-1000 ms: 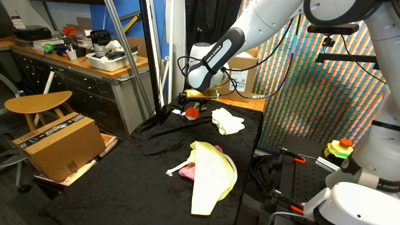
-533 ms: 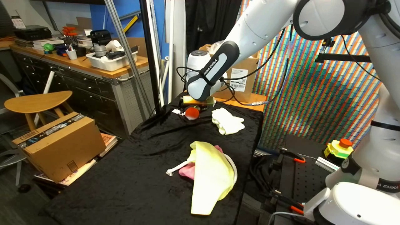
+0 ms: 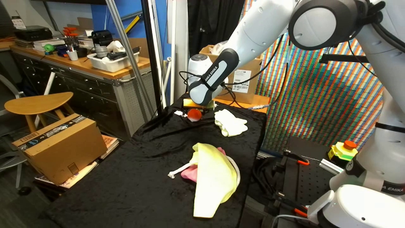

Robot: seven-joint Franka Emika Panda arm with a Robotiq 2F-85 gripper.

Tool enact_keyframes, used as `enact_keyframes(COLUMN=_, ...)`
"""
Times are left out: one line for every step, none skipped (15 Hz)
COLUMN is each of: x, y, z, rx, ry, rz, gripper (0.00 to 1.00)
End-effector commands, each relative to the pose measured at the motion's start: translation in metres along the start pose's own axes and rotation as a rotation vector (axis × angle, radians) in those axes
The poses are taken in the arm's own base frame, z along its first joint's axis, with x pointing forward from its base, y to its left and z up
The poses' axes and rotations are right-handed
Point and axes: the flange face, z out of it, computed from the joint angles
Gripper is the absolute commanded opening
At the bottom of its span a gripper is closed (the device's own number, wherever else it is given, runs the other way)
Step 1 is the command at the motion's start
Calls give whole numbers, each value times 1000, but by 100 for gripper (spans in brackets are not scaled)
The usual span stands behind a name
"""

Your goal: Bunch up all the objects on the table

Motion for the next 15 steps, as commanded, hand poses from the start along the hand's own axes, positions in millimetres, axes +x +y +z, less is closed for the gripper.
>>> enact_keyframes(x=9, y=-11, z=8, rx=-21, ry=6, rz=24, gripper=100)
enact_keyframes(x=11, y=-12, z=10, rx=-22, ry=4, rz=26, gripper=100)
enact_keyframes(x=12, y=-13, z=12, rx=-27, ry=3, rz=31, gripper=100)
enact_keyframes(x=14, y=-14, z=13, rx=-31, ry=0, rz=34, gripper=100)
enact_keyframes(x=17, y=-14, z=14, rx=-35, ry=0, rz=39, gripper=100)
enact_keyframes(x=20, y=-15, z=16, rx=-39, ry=-5, rz=44, gripper=100)
enact_keyframes(x=23, y=-15, z=18, rx=-42, ry=-7, rz=48, gripper=100)
enact_keyframes(x=26, y=-16, z=19, rx=-46, ry=-11, rz=53, gripper=100)
enact_keyframes(x=29, y=-16, z=21, rx=-49, ry=-13, rz=57, gripper=100)
enact_keyframes(x=32, y=-16, z=23, rx=-53, ry=-17, rz=61, gripper=100)
enact_keyframes(x=35, y=-16, z=25, rx=-56, ry=-21, rz=64, gripper=100)
enact_keyframes(x=38, y=-17, z=27, rx=-59, ry=-23, rz=66, gripper=100)
enact_keyframes(x=41, y=-18, z=29, rx=-63, ry=-27, rz=68, gripper=100)
enact_keyframes(x=43, y=-19, z=31, rx=-66, ry=-30, rz=69, gripper=100)
enact_keyframes(x=45, y=-19, z=33, rx=-68, ry=-35, rz=70, gripper=100)
